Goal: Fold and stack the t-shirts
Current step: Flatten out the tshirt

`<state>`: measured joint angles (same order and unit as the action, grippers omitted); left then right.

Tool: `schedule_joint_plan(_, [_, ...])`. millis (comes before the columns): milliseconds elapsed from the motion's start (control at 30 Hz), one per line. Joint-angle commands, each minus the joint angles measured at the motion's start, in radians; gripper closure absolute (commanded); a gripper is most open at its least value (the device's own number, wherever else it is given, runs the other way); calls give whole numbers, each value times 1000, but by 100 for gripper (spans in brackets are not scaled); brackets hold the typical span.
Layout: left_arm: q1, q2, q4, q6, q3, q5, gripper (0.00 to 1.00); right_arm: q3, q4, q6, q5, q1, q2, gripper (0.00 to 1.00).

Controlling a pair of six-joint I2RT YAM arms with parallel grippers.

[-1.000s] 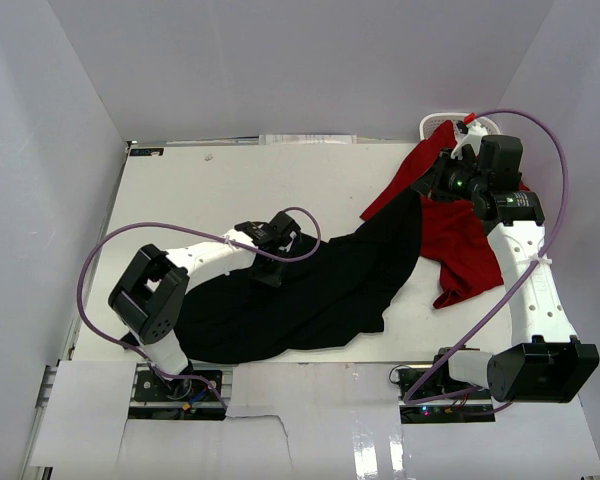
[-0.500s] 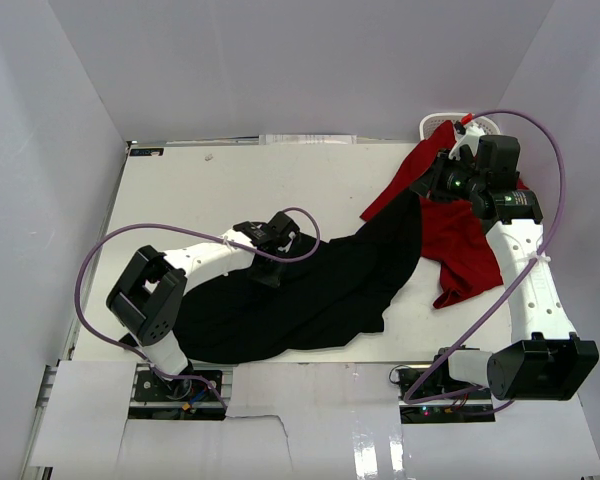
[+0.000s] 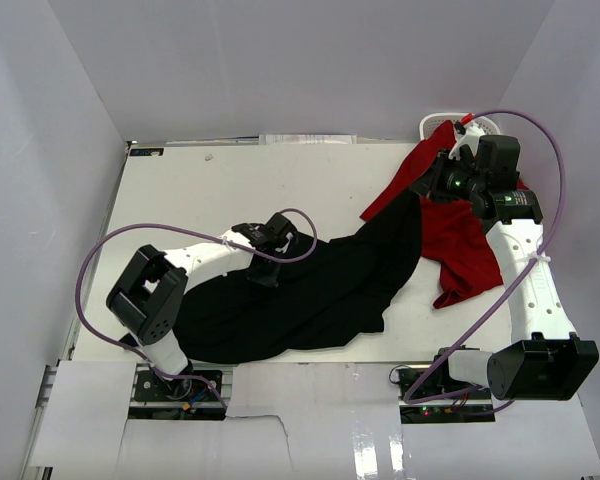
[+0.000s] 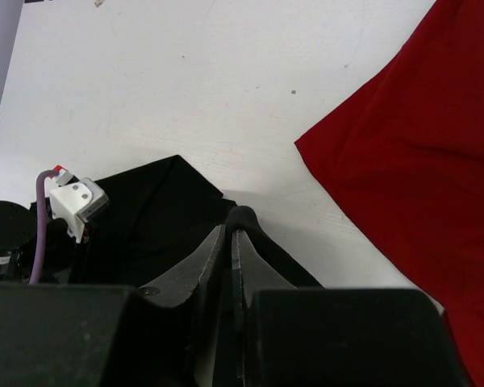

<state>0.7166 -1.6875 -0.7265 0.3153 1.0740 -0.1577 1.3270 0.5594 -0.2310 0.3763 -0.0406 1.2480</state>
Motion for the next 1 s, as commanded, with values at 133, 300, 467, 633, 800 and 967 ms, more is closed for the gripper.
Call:
schedule_joint_plan(133, [-25,9,19,-19,6,41,81,11,-12,10,10,-2,-9,87])
schedule_joint_plan(300, [-25,15,21,-13,-8,44,66,11,-10,10,10,-4,-7,87])
schedule_joint_plan(467, [-28,15,32,-10,-23,52,95,12,-9,9,9,-2,-7,87])
schedule_joint_plan(633, [-39,20,35,-10,-14,76,100,31,-1,7,6,-4,-1,88])
schedule_joint_plan(800, [-98,99,21,2,67,119,100,119,40,4,22,-2,44,91])
schedule_joint_plan(967, [-276,208,-54,7,214,141,100,213,63,-2,24,-4,73,92])
